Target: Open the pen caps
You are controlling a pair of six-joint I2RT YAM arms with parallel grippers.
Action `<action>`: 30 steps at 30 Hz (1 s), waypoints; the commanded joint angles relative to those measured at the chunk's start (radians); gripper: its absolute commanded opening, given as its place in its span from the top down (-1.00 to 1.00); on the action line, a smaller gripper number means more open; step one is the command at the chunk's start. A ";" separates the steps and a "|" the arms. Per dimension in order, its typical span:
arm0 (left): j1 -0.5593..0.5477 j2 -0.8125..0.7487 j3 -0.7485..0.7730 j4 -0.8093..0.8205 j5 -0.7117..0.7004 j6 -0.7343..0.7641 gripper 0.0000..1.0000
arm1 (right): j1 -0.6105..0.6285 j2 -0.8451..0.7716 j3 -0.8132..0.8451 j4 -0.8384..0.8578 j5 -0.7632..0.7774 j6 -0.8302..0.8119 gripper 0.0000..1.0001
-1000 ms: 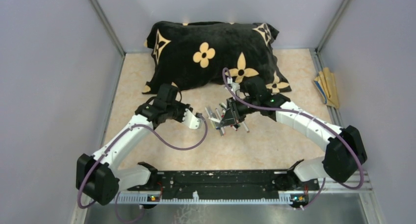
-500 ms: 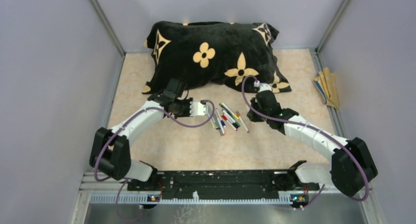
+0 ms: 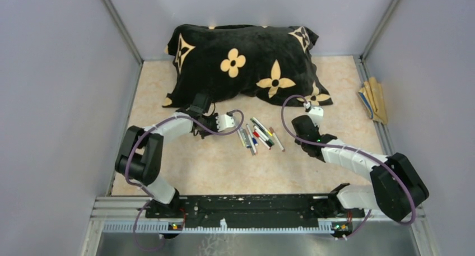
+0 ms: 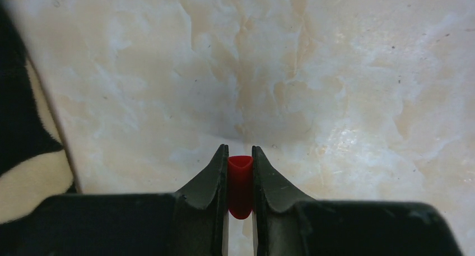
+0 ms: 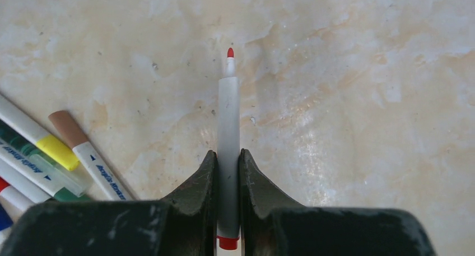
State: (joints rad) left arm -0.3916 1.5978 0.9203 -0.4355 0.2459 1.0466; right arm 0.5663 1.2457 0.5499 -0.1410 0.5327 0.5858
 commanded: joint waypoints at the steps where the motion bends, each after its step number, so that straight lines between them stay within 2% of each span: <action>1: 0.010 0.050 -0.039 0.070 -0.017 -0.007 0.93 | -0.004 0.048 -0.002 0.027 0.063 0.043 0.96; 5: 0.013 0.069 -0.065 0.099 -0.017 -0.001 0.83 | -0.005 0.082 -0.013 0.019 0.058 0.056 0.92; 8: 0.017 0.079 -0.067 0.098 -0.005 -0.005 0.75 | -0.008 0.081 -0.001 0.002 0.050 0.069 0.65; 11: 0.016 0.083 -0.064 0.087 0.009 -0.006 0.63 | -0.014 0.104 0.032 -0.038 0.036 0.076 0.57; 16: 0.017 0.062 -0.041 0.043 0.047 -0.014 -0.01 | -0.016 0.105 0.041 -0.072 0.019 0.079 0.34; 19: 0.016 0.034 -0.025 0.010 0.072 -0.015 -0.11 | -0.019 0.076 0.029 -0.075 0.014 0.080 0.33; 20: 0.017 0.026 -0.015 -0.006 0.078 -0.018 -0.28 | -0.022 0.064 0.027 -0.075 0.010 0.079 0.33; 21: 0.018 0.020 -0.001 -0.020 0.086 -0.021 -0.35 | -0.026 0.055 0.028 -0.077 0.008 0.075 0.33; 26: 0.026 -0.013 0.084 -0.102 0.132 -0.049 -0.41 | -0.026 0.014 0.092 -0.100 -0.015 -0.010 0.30; 27: 0.031 -0.021 0.110 -0.127 0.148 -0.052 -0.73 | -0.026 0.001 0.109 -0.101 -0.029 -0.036 0.25; 28: 0.038 -0.028 0.137 -0.151 0.162 -0.057 -0.84 | -0.026 -0.013 0.125 -0.095 -0.054 -0.064 0.21; 30: 0.052 -0.040 0.196 -0.203 0.191 -0.076 -0.87 | -0.026 -0.039 0.146 -0.064 -0.135 -0.119 0.05</action>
State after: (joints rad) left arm -0.3641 1.6123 1.0016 -0.5213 0.3397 1.0065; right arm 0.5514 1.2804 0.6052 -0.2489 0.5060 0.5842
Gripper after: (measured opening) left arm 0.915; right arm 0.409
